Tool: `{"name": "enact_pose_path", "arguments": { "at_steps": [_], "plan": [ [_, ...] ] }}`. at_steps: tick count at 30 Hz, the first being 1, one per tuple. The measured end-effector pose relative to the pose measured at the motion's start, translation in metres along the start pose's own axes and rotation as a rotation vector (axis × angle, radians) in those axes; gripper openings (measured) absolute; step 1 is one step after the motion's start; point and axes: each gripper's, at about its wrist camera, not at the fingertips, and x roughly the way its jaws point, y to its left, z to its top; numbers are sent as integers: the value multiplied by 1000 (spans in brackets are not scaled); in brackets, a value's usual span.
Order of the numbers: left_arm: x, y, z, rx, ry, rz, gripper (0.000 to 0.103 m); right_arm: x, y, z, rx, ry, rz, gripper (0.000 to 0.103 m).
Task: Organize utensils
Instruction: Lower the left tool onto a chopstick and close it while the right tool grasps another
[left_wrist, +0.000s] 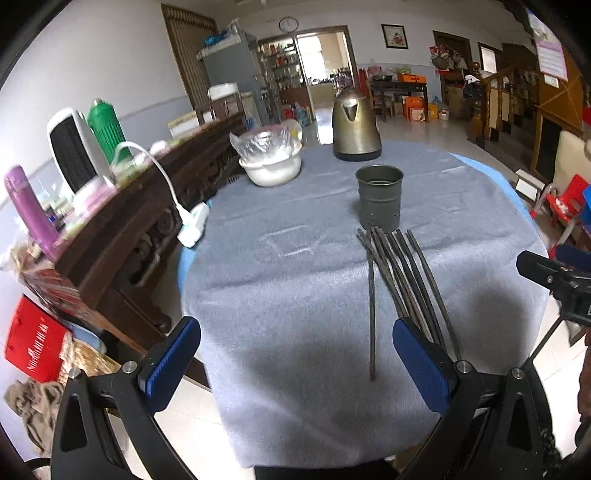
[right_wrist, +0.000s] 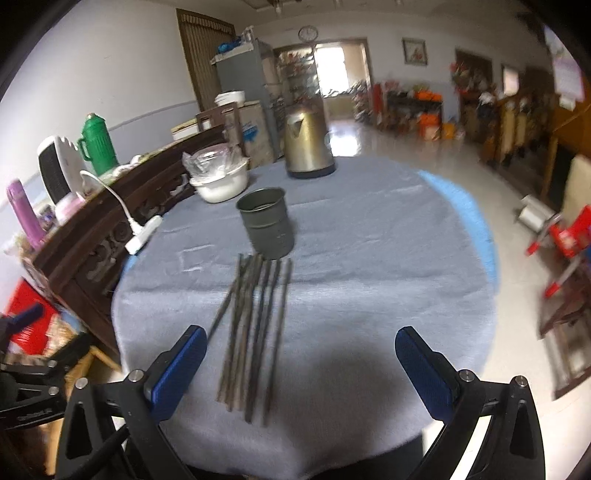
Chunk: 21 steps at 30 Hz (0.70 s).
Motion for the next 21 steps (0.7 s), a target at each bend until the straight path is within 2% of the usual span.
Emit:
{"name": "enact_pose_path", "arguments": {
  "at_steps": [1,4,6,10,11,13,15,21],
  "plan": [
    [10,2,4,-13,18,-19,103,10,-5,5,24,17,38,102],
    [43,10,17,-66,74,-85,103,40,-17,19,84,68,124,90],
    [68,11,26,-90,110,-95,103,64,-22,28,108,110,179,67],
    [112,6,38,-112,176,-138,102,114,-27,41,119,188,207,50],
    [120,3,42,-111,185,-160,101,128,-28,45,118,208,221,41],
    [139,-4,49,-98,206,-196,91,153,-30,52,122,245,237,39],
    [158,-10,55,-95,234,-231,75,170,-31,57,138,270,263,37],
    [191,-30,68,-57,294,-337,56,207,-32,65,151,329,289,26]
  ]
}}
